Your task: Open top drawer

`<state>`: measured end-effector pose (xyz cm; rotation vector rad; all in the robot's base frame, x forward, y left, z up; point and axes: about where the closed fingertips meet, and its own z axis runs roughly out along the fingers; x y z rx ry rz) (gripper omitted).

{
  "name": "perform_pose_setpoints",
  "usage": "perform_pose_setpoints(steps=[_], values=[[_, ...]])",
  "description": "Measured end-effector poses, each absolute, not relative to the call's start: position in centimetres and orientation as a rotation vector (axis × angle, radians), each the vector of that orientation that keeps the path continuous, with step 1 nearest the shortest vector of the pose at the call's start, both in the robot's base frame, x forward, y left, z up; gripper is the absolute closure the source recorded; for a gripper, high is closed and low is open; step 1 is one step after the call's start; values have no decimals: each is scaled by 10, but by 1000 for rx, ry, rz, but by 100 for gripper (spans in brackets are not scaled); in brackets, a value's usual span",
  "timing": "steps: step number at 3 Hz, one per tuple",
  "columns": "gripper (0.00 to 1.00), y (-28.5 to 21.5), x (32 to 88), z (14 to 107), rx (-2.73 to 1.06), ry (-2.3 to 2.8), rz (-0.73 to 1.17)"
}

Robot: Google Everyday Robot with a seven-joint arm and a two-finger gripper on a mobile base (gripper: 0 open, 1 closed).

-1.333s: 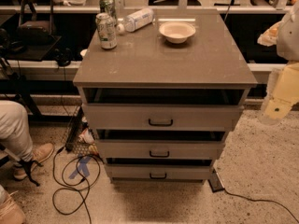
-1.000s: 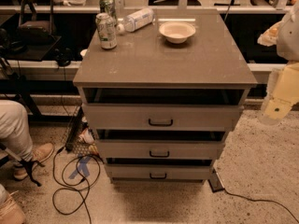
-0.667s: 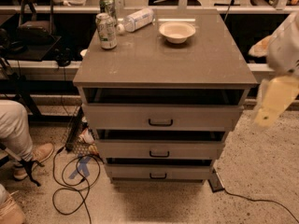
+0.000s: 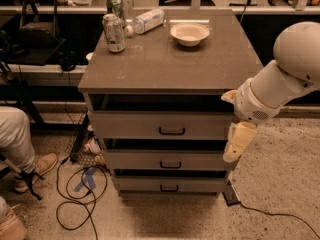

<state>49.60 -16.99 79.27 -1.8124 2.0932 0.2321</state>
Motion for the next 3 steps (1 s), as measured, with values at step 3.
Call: perform_pose_setpoints(steps=[3], values=[[0,-185,529,713,-1734,2157,123]])
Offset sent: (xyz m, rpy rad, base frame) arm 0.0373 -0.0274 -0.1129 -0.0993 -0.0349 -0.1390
